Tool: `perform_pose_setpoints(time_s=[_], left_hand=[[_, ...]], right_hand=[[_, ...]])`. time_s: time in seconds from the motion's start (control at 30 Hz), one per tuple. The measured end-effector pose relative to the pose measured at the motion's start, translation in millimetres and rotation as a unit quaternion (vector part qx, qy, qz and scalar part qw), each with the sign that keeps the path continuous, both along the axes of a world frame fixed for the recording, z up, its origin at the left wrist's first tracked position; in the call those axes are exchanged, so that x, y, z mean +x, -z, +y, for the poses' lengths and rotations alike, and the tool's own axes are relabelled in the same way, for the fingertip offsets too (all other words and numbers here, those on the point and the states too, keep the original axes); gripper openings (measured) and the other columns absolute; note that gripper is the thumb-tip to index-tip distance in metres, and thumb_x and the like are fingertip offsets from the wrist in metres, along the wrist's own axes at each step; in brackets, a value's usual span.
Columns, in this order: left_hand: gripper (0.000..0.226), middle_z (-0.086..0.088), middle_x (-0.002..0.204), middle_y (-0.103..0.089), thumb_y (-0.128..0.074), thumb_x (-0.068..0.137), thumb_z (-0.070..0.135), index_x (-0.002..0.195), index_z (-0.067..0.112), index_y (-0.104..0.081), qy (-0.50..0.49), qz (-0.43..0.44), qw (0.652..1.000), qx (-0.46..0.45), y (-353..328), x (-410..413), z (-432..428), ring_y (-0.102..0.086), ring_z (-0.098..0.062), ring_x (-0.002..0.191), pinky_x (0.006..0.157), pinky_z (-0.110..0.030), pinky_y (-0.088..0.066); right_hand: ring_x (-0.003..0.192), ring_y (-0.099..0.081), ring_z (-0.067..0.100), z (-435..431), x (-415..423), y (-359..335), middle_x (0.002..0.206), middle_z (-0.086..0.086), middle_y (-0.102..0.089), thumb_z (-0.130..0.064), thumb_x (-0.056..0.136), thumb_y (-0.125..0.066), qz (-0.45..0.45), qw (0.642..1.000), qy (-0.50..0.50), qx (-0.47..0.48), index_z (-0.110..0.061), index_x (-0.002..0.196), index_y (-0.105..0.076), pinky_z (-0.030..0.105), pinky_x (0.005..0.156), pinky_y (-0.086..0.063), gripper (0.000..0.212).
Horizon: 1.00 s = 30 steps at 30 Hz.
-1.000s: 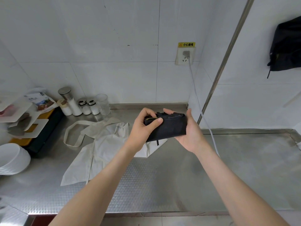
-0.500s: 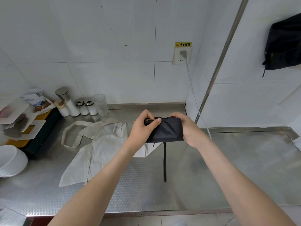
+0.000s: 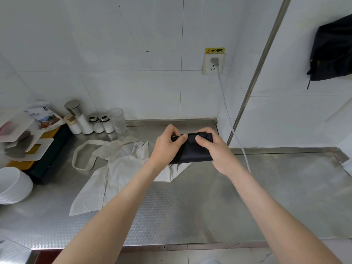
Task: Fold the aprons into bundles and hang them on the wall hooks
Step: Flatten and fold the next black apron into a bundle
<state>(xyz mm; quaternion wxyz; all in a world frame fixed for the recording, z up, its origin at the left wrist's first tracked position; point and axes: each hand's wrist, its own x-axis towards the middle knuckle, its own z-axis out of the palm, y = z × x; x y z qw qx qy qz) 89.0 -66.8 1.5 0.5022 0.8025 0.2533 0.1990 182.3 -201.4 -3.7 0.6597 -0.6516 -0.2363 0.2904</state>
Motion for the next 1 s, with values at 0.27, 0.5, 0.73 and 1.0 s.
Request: perform_pose_setpoints(time_s=[0.27, 0.5, 0.73, 1.0], left_hand=[[0.041, 0.001, 0.089, -0.067, -0.054, 0.091, 0.055, 0.101, 0.017, -0.064, 0.213, 0.224, 0.949, 0.060, -20, -6, 24, -0.063, -0.016, 0.082, 0.070, -0.026, -0.047], [0.019, 0.008, 0.087, -0.059, -0.048, 0.098, 0.041, 0.101, 0.022, -0.055, 0.287, 0.234, 0.892, 0.260, -23, -5, 18, -0.052, -0.016, 0.082, 0.065, -0.027, -0.034], [0.031, -0.011, 0.107, -0.061, -0.046, 0.100, 0.038, 0.115, 0.011, -0.053, 0.316, 0.298, 0.814, 0.385, -14, -4, 2, -0.056, -0.028, 0.100, 0.069, -0.032, -0.032], [0.039, -0.015, 0.109, -0.063, -0.043, 0.101, 0.039, 0.121, 0.008, -0.055, 0.356, 0.297, 0.837, 0.292, -7, -8, -6, -0.057, -0.029, 0.102, 0.079, -0.034, -0.038]], right_hand=[[0.105, -0.061, 0.018, -11, -4, 6, 0.111, 0.002, -0.066, -0.005, 0.093, -0.057, -0.007, 0.996, -0.068, 0.060, -0.025, 0.122, -0.060, 0.030, 0.092, -0.049, 0.036], [0.104, -0.058, 0.001, -15, -3, 5, 0.111, -0.009, -0.064, 0.004, 0.091, -0.053, -0.085, 0.990, -0.108, -0.004, -0.015, 0.113, -0.061, 0.011, 0.085, -0.043, 0.030], [0.121, -0.043, -0.005, -12, 9, -6, 0.131, -0.009, -0.052, -0.013, 0.097, -0.038, -0.052, 0.976, -0.181, -0.106, -0.014, 0.114, -0.064, 0.017, 0.103, -0.027, 0.032], [0.076, -0.053, 0.006, -5, 12, -2, 0.080, -0.005, -0.057, -0.026, 0.095, -0.054, -0.083, 0.930, -0.269, -0.236, -0.015, 0.080, -0.057, 0.023, 0.072, -0.036, 0.019]])
